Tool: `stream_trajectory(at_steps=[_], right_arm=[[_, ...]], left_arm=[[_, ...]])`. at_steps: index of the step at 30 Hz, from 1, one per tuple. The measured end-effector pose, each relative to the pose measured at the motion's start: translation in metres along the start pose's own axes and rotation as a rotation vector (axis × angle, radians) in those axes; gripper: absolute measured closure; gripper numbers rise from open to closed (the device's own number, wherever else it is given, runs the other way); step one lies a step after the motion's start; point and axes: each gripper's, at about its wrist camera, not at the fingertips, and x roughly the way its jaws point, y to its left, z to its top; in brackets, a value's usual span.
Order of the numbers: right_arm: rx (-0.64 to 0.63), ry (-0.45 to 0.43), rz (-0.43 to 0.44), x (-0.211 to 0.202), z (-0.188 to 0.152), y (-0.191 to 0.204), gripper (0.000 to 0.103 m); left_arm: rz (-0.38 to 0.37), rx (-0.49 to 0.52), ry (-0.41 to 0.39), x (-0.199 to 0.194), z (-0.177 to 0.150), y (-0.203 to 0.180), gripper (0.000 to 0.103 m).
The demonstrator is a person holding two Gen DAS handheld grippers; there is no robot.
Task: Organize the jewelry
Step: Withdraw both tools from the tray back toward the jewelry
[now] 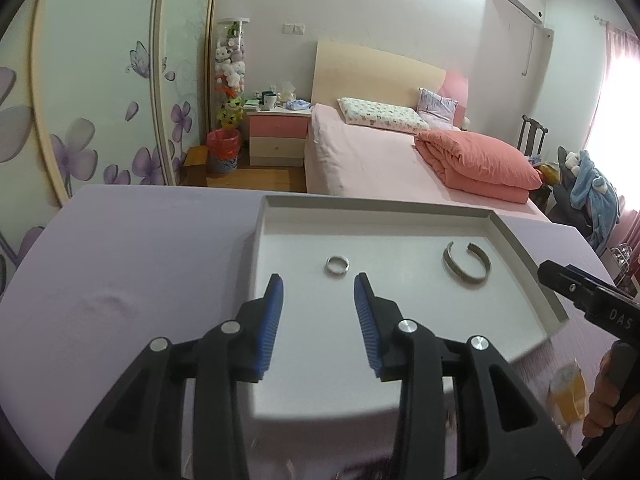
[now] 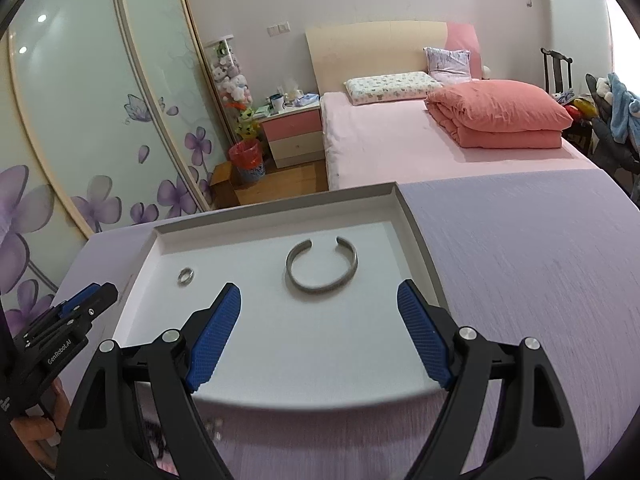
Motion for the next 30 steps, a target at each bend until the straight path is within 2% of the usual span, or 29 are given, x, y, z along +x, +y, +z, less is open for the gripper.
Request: stream_trajectory(at_steps=[5,10,14,18,26,30], right_arm=[[-0.019,-0.033,0.002,-0.031,-0.02,-0.003,0.022],[-0.077,-0.105,-0.011,-0.066,-0.043,-0.001,0.022],[-0.106,-0.161,0.004,-0.096,-0.067,0.0,0.019],[-0.133,-0.182,0.017,-0.114,-0.089,0.001,0.018],[-0.151,-0.123,0.021,-0.128,-0.136,0.002,0.016],[-0.127,-0.049,0.008,-0.117,-0.148,0.0,0.016]], left_arm=[[-0.008,-0.003,-0.036,-0.036,-0.024,0.01,0.061],[-0.026,-0.01,-0.069,-0.07,-0.046,0.016,0.058],[-0.045,-0.029,-0.1,-0.095,-0.065,0.02,0.053],[-0.045,-0.027,-0.135,-0.122,-0.088,0.024,0.048],[-0.036,-0.022,-0.164,-0.152,-0.125,0.03,0.035],[-0.031,-0.013,-0.164,-0.156,-0.131,0.031,0.031]])
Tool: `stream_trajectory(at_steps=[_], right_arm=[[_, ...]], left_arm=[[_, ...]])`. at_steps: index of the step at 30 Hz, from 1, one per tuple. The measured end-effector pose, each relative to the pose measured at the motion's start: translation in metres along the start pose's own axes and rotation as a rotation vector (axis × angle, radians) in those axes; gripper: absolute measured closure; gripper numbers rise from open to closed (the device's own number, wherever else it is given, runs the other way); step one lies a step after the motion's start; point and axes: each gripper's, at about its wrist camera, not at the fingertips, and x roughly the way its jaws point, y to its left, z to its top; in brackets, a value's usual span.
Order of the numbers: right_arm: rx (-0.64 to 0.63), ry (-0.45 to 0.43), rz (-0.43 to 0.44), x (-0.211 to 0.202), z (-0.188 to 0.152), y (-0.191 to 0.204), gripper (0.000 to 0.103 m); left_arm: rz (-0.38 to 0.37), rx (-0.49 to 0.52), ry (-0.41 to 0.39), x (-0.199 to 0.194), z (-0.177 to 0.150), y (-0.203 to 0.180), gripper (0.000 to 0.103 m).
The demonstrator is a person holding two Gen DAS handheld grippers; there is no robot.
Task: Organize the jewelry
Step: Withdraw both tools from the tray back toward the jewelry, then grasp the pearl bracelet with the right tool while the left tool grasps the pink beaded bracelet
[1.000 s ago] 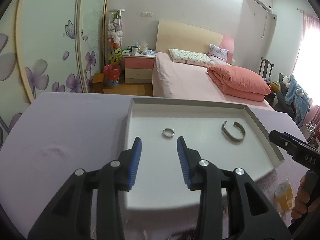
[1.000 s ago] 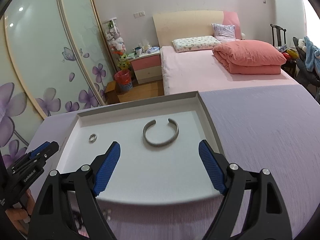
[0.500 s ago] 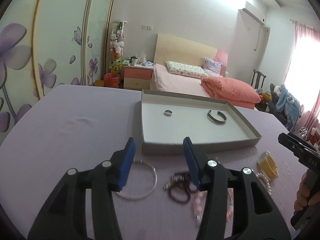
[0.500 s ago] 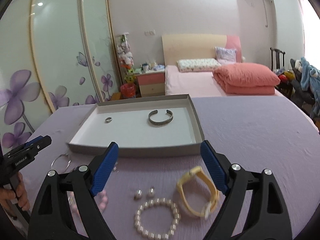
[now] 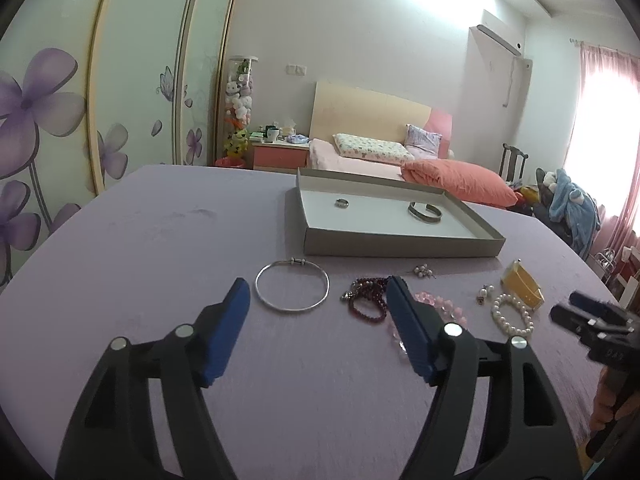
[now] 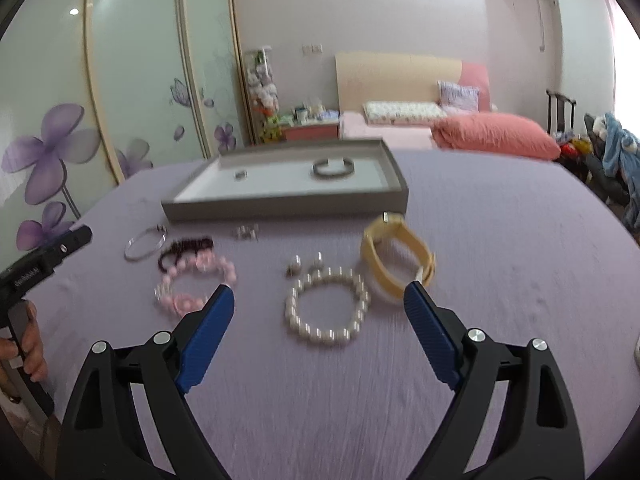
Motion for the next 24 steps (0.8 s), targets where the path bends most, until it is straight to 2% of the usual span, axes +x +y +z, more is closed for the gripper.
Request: stream_trajectory(at_steps=[5,10,13,17,19,21,22,24], right_arm=[[0.046,0.095,-0.017,0.016,-0.011,-0.005,0.019],[0.136,0.161,-0.057,0.034,-0.009,-0.019,0.045],[0.171,0.191,-0.075,0.044,-0.007,-0.024,0.051],[0.138,0.222,-0.123,0.05,-0.002,-0.021,0.061],[0.089,0.224,-0.173,0.051,-0.003,-0.017,0.074],[0.07,0.222,-0.17,0.049,-0.005,-0.017,0.089],[0.058,0.222,-0.168,0.046,-0.007,-0.017,0.092],[0.045,0.223,-0.157,0.039,-0.013,-0.02,0.092]], left_arm=[[0.002,0.01,0.005,0.0,-0.001,-0.003,0.029],[0.003,0.006,0.002,0.0,-0.002,-0.004,0.029],[0.001,0.008,0.003,0.001,-0.002,-0.004,0.029],[0.005,0.019,0.006,0.002,-0.002,-0.006,0.029],[0.009,0.021,0.006,0.002,-0.002,-0.006,0.029],[0.012,0.02,0.012,0.003,-0.001,-0.006,0.029],[0.013,0.022,0.017,0.004,-0.001,-0.006,0.029],[0.015,0.03,0.026,0.005,-0.001,-0.008,0.029]])
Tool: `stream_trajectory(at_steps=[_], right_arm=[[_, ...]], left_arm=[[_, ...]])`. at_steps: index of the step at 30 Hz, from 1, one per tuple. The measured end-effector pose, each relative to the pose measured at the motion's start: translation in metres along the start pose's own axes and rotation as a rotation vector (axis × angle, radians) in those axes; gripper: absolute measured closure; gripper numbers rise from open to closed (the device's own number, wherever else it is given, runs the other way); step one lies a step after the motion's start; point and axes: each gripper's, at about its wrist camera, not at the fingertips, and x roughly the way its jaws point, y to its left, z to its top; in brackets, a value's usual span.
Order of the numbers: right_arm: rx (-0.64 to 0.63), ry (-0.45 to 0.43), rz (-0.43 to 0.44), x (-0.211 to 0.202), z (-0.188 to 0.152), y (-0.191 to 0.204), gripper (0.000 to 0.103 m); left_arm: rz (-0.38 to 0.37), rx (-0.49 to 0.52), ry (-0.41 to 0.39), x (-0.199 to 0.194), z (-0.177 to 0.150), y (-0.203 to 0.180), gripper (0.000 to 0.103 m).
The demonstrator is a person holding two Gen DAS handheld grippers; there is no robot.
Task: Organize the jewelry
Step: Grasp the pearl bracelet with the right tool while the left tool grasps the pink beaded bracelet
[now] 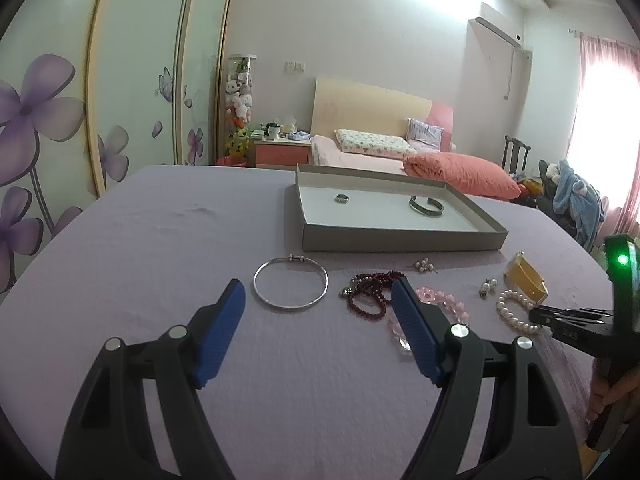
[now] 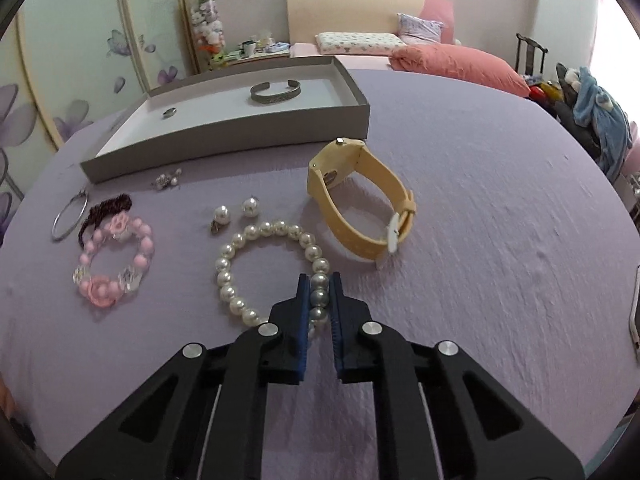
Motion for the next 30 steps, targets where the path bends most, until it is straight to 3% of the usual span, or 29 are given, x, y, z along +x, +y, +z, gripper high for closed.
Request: stream_trajectory(at_steps=[5,11,13,15,18,22,27,30], right_arm=[[-0.003,0.0,0.013,-0.016,-0.016,-0.017,0.093],[0.044,-0.012,0.032,-0.024,-0.025,-0.034,0.093],[0.038,-0.019,0.032,-0.024,-0.025,-0.033,0.093],[0.031,-0.025,0.037,-0.024,-0.026,-0.032,0.093],[0.026,-0.032,0.043,-0.025,-0.026,-0.032,0.093],[0.02,-0.04,0.046,-0.026,-0.027,-0.032,0.092],[0.019,-0.047,0.047,-0.027,-0.029,-0.032,0.092],[0.022,-0.048,0.05,-0.027,-0.029,-0.032,0.092]], left_arm=[[-0.019,0.039,0.044,0.005,0.0,-0.011,0.029],[-0.061,0.139,0.167,0.028,-0.004,-0.046,0.029],[-0.065,0.152,0.221,0.041,-0.008,-0.057,0.035],[-0.073,0.147,0.285,0.055,-0.011,-0.064,0.048],[-0.072,0.133,0.339,0.071,-0.013,-0.072,0.055],[-0.042,0.13,0.365,0.083,-0.012,-0.078,0.062],[-0.011,0.146,0.368,0.087,-0.012,-0.08,0.086],[-0.027,0.141,0.366,0.084,-0.012,-0.076,0.088]])
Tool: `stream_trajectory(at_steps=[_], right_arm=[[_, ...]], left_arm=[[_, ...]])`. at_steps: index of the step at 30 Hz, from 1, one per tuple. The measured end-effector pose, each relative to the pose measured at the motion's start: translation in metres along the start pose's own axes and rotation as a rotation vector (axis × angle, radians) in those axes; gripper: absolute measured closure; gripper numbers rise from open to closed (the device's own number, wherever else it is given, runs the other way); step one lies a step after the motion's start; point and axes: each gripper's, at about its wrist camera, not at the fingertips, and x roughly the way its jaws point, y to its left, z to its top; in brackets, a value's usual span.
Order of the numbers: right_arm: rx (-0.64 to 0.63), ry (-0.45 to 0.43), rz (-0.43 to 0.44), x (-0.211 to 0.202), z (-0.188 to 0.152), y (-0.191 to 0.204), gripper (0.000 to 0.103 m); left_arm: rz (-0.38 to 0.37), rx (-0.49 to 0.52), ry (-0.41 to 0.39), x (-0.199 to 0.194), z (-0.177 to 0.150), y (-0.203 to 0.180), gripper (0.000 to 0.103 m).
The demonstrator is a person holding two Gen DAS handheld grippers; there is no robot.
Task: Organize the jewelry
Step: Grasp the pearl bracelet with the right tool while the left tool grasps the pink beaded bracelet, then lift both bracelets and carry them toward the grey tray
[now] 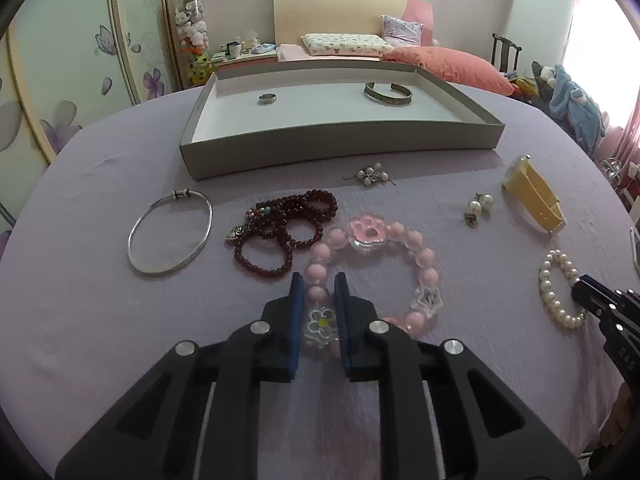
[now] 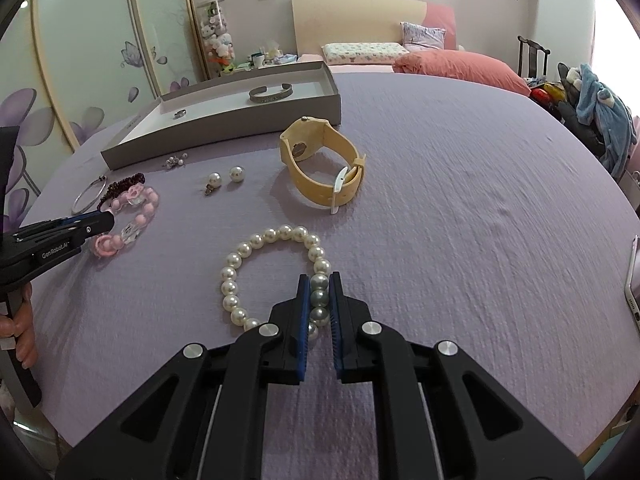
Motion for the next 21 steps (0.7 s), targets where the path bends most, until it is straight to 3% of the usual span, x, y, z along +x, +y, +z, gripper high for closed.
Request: stream_trajectory(at_steps=[21], right_arm=[[0.009,-0.039,0.075,-0.01,0.003,0.004,0.093]], left_arm=[[-0.116,-0.037,-0.243,-0.095,-0.025,0.034,0.09]])
